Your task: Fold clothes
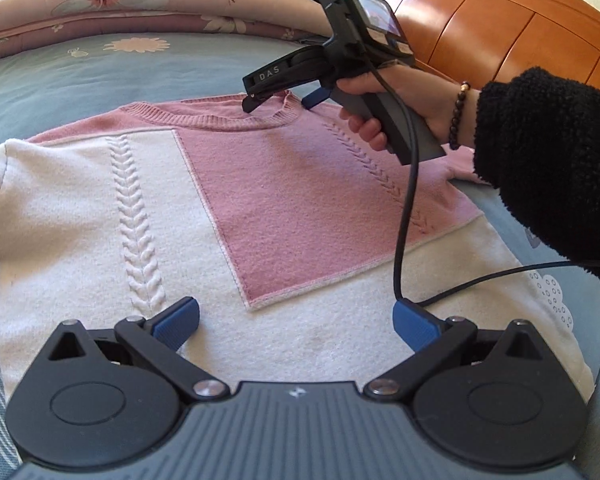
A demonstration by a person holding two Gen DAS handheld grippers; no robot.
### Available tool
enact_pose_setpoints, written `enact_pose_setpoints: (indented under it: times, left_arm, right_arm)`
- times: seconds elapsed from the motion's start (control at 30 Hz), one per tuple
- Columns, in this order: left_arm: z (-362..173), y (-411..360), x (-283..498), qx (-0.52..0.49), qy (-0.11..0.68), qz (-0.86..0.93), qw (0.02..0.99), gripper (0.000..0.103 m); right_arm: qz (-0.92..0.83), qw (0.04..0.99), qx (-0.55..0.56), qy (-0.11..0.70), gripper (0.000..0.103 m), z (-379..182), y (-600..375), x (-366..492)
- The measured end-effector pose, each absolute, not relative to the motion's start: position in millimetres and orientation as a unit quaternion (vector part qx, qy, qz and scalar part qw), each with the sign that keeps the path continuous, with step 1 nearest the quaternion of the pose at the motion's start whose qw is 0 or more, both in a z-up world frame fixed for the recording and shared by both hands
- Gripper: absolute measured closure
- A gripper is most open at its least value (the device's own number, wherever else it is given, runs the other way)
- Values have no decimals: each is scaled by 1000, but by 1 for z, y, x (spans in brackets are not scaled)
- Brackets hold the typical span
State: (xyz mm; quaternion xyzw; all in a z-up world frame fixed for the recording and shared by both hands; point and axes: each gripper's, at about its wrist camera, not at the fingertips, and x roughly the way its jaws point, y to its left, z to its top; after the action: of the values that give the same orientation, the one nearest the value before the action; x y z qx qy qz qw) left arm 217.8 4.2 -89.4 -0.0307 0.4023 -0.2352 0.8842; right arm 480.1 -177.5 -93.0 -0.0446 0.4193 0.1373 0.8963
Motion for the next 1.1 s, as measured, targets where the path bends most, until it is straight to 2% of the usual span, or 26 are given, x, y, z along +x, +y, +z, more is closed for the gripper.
enact_pose_setpoints:
  times: [0.2, 0.3, 0.43, 0.53, 0.7, 0.83, 1.1]
  left_arm:
    - [-79, 1, 211, -28, 390, -251, 885, 1]
    - [-75, -2, 206, -24, 383, -263, 885, 1]
    - [-73, -7, 202, -27, 378, -288, 879, 1]
    - [-77, -10, 203, -25, 383, -289, 877, 1]
    - [-82, -9, 206, -25, 389, -283, 876, 1]
    - [-81, -8, 205, -25, 391, -282, 876, 1]
    - [-61, -20, 185, -15, 363, -329, 872, 1]
  right_arm:
    - [129, 893, -65, 426, 10, -55, -203, 435]
    - [106, 889, -39, 443, 10, -40, -233, 411]
    - [99, 874, 25, 475, 10, -46, -271, 390]
    - [63, 873, 31, 483, 10, -72, -286, 396]
    - [70, 896, 29, 437, 6, -94, -288, 423]
    - [64, 893, 4, 446, 6, -87, -276, 431]
    - [106, 894, 38, 434, 6, -44, -293, 343]
